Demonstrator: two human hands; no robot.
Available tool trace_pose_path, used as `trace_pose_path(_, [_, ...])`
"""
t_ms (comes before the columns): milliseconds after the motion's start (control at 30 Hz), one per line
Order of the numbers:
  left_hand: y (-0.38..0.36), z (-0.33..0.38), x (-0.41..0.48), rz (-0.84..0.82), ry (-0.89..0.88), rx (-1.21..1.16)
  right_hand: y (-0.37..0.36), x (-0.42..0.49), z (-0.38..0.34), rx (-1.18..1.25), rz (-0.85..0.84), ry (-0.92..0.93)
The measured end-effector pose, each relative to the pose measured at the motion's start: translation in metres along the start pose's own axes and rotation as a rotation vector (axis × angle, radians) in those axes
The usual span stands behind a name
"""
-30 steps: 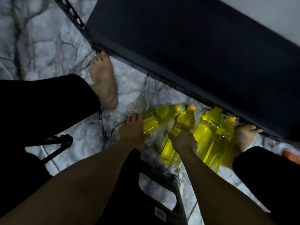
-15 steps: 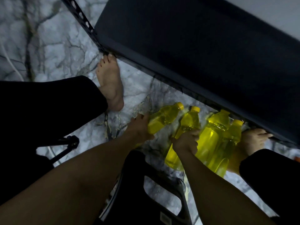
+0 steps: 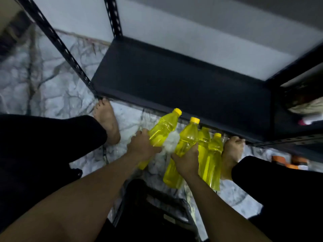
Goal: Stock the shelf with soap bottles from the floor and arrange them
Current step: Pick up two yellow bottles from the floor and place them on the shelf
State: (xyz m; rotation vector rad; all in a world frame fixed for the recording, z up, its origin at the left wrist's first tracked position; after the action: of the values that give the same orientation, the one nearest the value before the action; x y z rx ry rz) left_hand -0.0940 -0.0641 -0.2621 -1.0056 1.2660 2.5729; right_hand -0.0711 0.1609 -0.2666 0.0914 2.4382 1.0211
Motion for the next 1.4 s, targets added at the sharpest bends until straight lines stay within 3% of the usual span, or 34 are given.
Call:
trace_pose_path(133, [0.043, 0.048, -0.044, 0.093, -0.126, 0.001, 0.054, -0.018, -0.048, 0.115, 0.117, 0.195])
trace_pose_path(300, [0.093, 0.114, -0.107, 0.225, -0.322, -0.241, 0.138, -0.045, -0.106, 0.213, 0.266, 0.400])
trace_pose_path(500, [0.173, 0.197, -0.188, 0.402, -0.590, -0.337, 0.249, -0.091, -0.169, 0.223, 0.397, 0.597])
trace_pose_path(733, [0.256, 0.282, -0.284, 0.493, -0.890, -0.433, 0.383, -0.156, -0.258, 0.303, 0.571, 0.919])
trace_pose_path(1000, [0.347, 0.366, -0.334, 0.655, -1.129, -0.488, 0.499, -0.168, -0.339, 0.340, 0.720, 0.983])
trace_pose_path(1267, [0.402, 0.427, -0.295, 0.826, -1.153, -0.535, 0.539, -0.135, -0.385, 0.343, 0.802, 0.994])
trace_pose_path(1400, [0.409, 0.444, -0.249, 0.798, -1.089, -0.578, 0.539, -0.095, -0.394, 0.319, 0.820, 0.950])
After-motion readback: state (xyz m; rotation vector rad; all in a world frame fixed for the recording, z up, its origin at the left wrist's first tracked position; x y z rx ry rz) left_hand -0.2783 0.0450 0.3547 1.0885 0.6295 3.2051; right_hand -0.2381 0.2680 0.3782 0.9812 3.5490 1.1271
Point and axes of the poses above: each hand's wrist, its own x-axis towards the middle knuckle, its own y-axis out of the back of the hand, z = x × y, the point moved 9 cm from there along x, towards the middle knuckle, and after that the axes turned 4 degrees about y, right-handed, at the moved point
